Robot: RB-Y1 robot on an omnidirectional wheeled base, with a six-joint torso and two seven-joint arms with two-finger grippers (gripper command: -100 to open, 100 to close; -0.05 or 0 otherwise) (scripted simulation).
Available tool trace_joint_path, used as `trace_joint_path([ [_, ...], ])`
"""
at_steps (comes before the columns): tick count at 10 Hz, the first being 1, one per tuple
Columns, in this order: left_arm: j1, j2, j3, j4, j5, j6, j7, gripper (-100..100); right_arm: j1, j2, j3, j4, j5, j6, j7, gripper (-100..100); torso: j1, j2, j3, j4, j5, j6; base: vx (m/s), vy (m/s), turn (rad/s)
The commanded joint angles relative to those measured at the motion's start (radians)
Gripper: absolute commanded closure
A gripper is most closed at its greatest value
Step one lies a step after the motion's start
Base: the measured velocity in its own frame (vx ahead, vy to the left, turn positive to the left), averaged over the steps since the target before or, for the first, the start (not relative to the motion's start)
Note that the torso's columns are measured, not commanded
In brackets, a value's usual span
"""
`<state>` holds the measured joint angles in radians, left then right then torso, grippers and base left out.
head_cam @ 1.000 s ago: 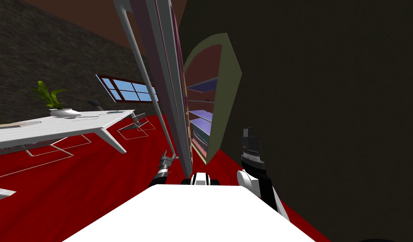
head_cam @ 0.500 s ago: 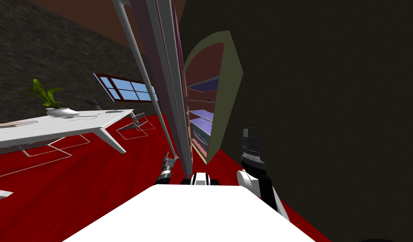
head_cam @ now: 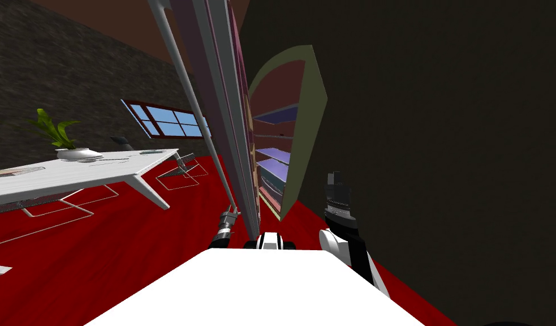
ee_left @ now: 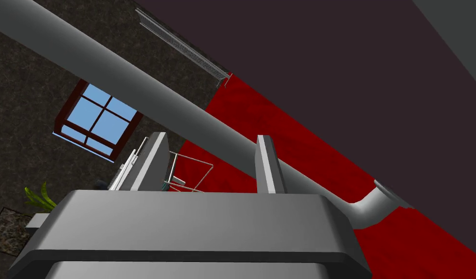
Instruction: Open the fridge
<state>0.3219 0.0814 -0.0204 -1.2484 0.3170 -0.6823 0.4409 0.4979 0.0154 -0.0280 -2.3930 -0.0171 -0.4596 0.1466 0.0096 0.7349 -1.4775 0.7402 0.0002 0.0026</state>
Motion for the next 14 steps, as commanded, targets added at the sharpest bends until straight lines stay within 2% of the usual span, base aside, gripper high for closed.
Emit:
trace_joint_path([
  [1, -0.023, 0.021, -0.020, -0.001, -0.011, 0.009, 0.015, 100, 0.000, 0.000, 0.000, 0.000, 0.000, 0.000, 0.000, 0, -0.005, -0.004, -0.002, 0.000, -0.001, 0.001, -0.062, 0.315, -0.076],
  [7, -0.066, 0.073, -0.078, 0.012, -0.037, 0.031, 0.066, 100, 0.000, 0.000, 0.000, 0.000, 0.000, 0.000, 0.000, 0, -0.009, -0.001, -0.001, -0.003, 0.000, -0.001, -0.082, 0.318, -0.122],
  [8, -0.064, 0.069, -0.071, 0.017, -0.034, 0.024, 0.060, 100, 0.000, 0.000, 0.000, 0.000, 0.000, 0.000, 0.000, 0, -0.008, 0.002, 0.001, -0.003, 0.000, -0.002, -0.036, 0.155, -0.031],
  [9, -0.057, 0.070, -0.094, 0.038, -0.040, -0.003, 0.077, -100, 0.000, 0.000, 0.000, 0.000, 0.000, 0.000, 0.000, 0, -0.018, 0.001, 0.001, -0.003, -0.002, -0.003, -0.016, 0.168, -0.088],
  [10, -0.055, 0.069, -0.101, 0.044, -0.041, -0.011, 0.081, -100, 0.000, 0.000, 0.000, 0.000, 0.000, 0.000, 0.000, 0, -0.016, 0.002, 0.001, -0.004, -0.001, -0.001, -0.040, 0.215, -0.097],
  [12, -0.070, 0.072, -0.083, 0.021, -0.033, 0.023, 0.076, -100, 0.000, 0.000, 0.000, 0.000, 0.000, 0.000, 0.000, 0, -0.015, 0.000, 0.000, -0.004, 0.000, -0.001, 0.009, 0.057, 0.003],
  [13, -0.058, 0.071, -0.090, 0.030, -0.037, 0.006, 0.077, -100, 0.000, 0.001, 0.000, 0.000, 0.000, 0.000, 0.000, 0, -0.015, -0.005, -0.002, -0.002, -0.002, 0.000, 0.014, 0.007, 0.026],
  [14, -0.056, 0.072, -0.089, 0.030, -0.036, 0.009, 0.078, 100, 0.000, 0.001, 0.000, 0.000, 0.000, 0.000, 0.000, 0, -0.012, -0.005, -0.002, -0.003, -0.001, 0.000, -0.009, 0.000, 0.003],
])
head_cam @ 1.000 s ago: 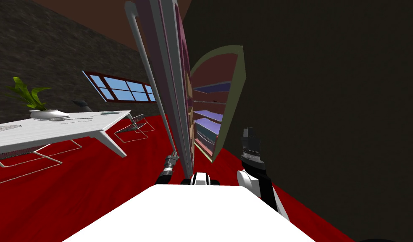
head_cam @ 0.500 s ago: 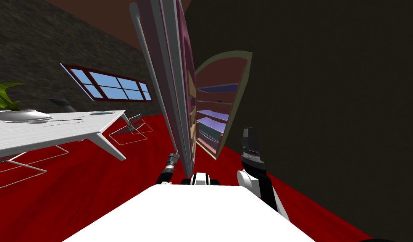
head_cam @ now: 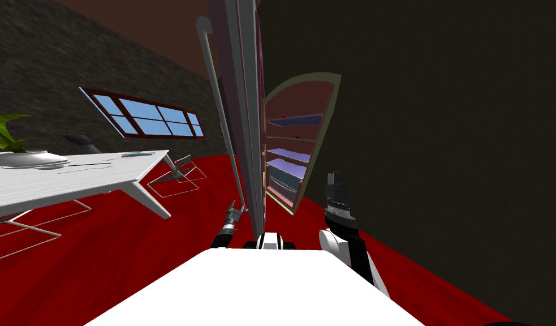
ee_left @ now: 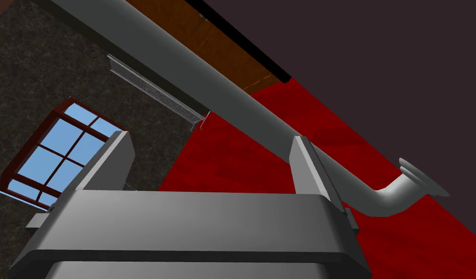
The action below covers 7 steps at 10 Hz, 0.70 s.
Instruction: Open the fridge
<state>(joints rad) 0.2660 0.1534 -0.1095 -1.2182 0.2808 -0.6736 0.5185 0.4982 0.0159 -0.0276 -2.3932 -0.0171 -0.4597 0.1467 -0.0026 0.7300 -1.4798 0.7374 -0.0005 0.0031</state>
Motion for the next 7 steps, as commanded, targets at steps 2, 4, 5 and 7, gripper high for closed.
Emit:
trace_joint_path([
  [2, -0.005, 0.019, -0.023, -0.004, -0.007, 0.003, 0.020, 100, 0.000, 0.000, 0.000, 0.000, 0.000, 0.000, 0.000, 0, 0.011, 0.006, 0.003, 0.002, 0.002, -0.001, -0.023, 0.216, -0.119],
  [4, -0.009, 0.032, -0.038, -0.006, -0.012, 0.005, 0.033, 100, 0.000, -0.001, -0.001, 0.000, 0.000, 0.000, 0.000, 0, 0.012, 0.005, 0.003, 0.002, 0.002, -0.002, -0.004, 0.314, -0.090],
  [5, -0.011, 0.039, -0.046, -0.008, -0.015, 0.005, 0.040, 100, 0.000, -0.001, -0.001, 0.000, 0.000, 0.000, 0.000, 0, 0.005, 0.004, 0.002, 0.001, 0.001, -0.002, -0.001, 0.264, -0.085],
  [7, -0.016, 0.058, -0.068, -0.012, -0.022, 0.008, 0.060, 100, 0.000, 0.000, 0.000, 0.000, 0.000, 0.000, 0.000, 0, 0.000, 0.003, 0.002, 0.001, 0.000, 0.001, 0.003, 0.299, -0.140],
])
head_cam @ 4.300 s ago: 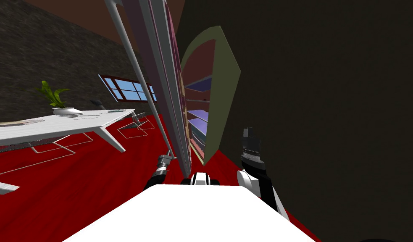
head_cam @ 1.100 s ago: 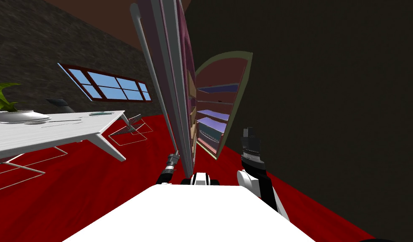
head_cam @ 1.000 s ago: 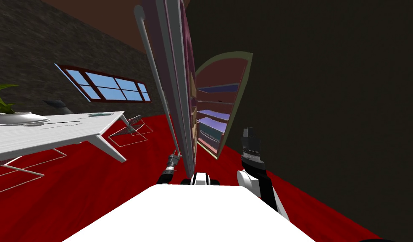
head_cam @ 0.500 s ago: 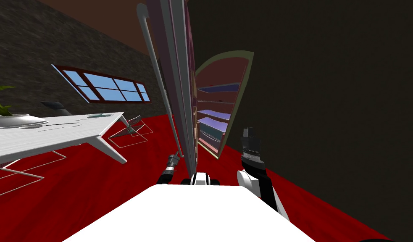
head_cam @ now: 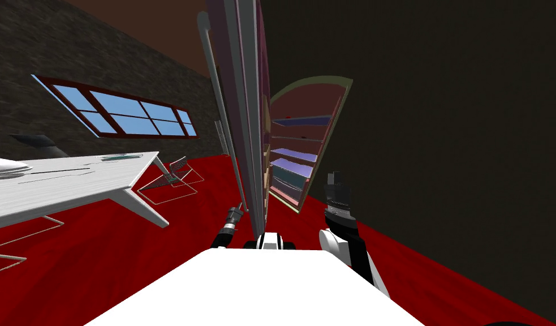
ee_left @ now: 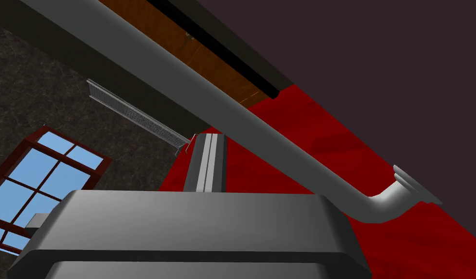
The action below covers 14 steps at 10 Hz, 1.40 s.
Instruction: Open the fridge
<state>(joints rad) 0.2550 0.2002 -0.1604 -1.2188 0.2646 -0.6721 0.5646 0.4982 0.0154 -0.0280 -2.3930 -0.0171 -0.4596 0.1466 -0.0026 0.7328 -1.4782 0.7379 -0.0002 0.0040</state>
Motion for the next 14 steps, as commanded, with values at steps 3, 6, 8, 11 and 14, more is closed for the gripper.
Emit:
trace_joint_path([
  [3, -0.017, 0.029, -0.019, -0.032, -0.004, 0.034, 0.025, -100, 0.000, 0.000, 0.000, 0.000, 0.000, 0.000, 0.000, 0, -0.007, 0.004, 0.002, 0.000, -0.002, -0.004, -0.039, 0.145, -0.048],
  [6, -0.032, 0.049, -0.019, -0.072, -0.002, 0.081, 0.035, -100, 0.000, 0.001, 0.001, 0.000, 0.000, 0.000, 0.000, 0, -0.001, 0.002, 0.001, -0.002, 0.001, -0.001, -0.061, -0.006, -0.021],
  [8, -0.037, 0.053, -0.018, -0.076, -0.001, 0.085, 0.037, -100, 0.000, 0.001, 0.000, 0.000, 0.000, 0.000, 0.000, 0, 0.003, 0.004, 0.001, 0.000, 0.001, -0.004, -0.039, -0.013, -0.008],
  [11, -0.042, 0.056, -0.016, -0.076, 0.001, 0.100, 0.039, 100, 0.000, 0.001, 0.000, 0.000, 0.000, 0.000, 0.000, 0, 0.004, -0.002, -0.001, -0.001, 0.001, -0.002, 0.010, -0.015, 0.011],
  [14, -0.036, 0.085, -0.043, -0.094, -0.005, 0.098, 0.063, 100, 0.000, 0.000, 0.000, 0.000, 0.000, 0.000, 0.000, 0, 0.013, 0.005, 0.002, 0.000, 0.003, -0.004, 0.021, 0.203, -0.094],
])
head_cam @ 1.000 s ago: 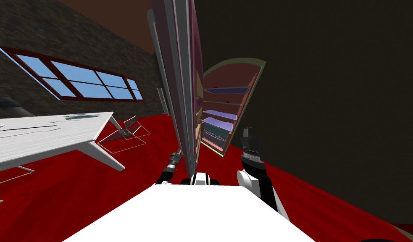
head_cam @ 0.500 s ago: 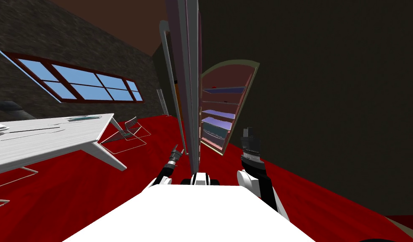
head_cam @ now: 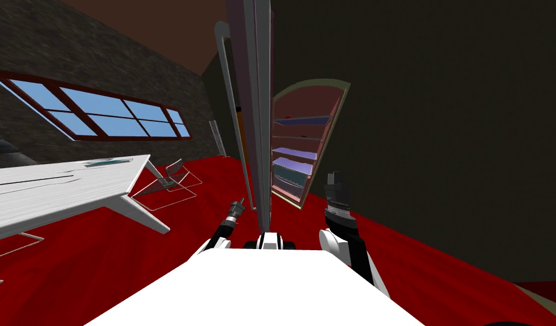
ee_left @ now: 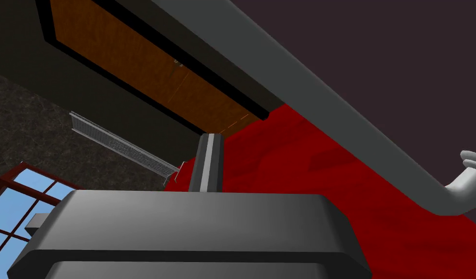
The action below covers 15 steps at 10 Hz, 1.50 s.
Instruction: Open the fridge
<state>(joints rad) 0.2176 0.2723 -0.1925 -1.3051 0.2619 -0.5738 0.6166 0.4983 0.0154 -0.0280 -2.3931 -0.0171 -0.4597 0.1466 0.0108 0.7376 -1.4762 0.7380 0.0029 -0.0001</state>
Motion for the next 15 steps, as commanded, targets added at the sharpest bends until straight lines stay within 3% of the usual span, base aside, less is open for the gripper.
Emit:
trace_joint_path([
  [1, 0.005, 0.027, -0.024, -0.016, -0.005, -0.001, 0.023, 100, 0.000, 0.000, 0.000, 0.000, 0.000, 0.000, 0.000, 0, -0.004, 0.001, 0.001, 0.000, -0.001, 0.000, 0.027, 0.274, -0.111],
  [4, 0.010, 0.056, -0.051, -0.034, -0.011, -0.002, 0.046, 100, 0.000, 0.000, 0.000, 0.000, 0.000, 0.000, 0.000, 0, -0.015, -0.001, 0.000, 0.000, -0.004, 0.000, 0.035, 0.244, -0.093],
  [5, 0.009, 0.048, -0.043, -0.030, -0.009, -0.001, 0.038, 100, 0.000, 0.000, 0.000, 0.000, 0.000, 0.000, 0.000, 0, -0.012, -0.001, -0.001, 0.000, -0.003, 0.000, 0.023, 0.128, -0.035],
  [6, 0.012, 0.033, -0.056, -0.003, -0.014, -0.019, 0.035, -100, 0.000, 0.000, 0.000, 0.000, 0.000, 0.000, 0.000, 0, -0.017, 0.001, 0.000, 0.000, -0.004, 0.000, 0.009, 0.008, -0.055],
  [15, 0.023, -0.056, -0.117, 0.157, -0.043, -0.115, 0.006, -100, 0.000, 0.000, 0.000, 0.000, 0.000, 0.000, 0.000, 0, -0.010, 0.000, 0.000, 0.000, -0.003, 0.000, 0.006, -0.032, -0.059],
])
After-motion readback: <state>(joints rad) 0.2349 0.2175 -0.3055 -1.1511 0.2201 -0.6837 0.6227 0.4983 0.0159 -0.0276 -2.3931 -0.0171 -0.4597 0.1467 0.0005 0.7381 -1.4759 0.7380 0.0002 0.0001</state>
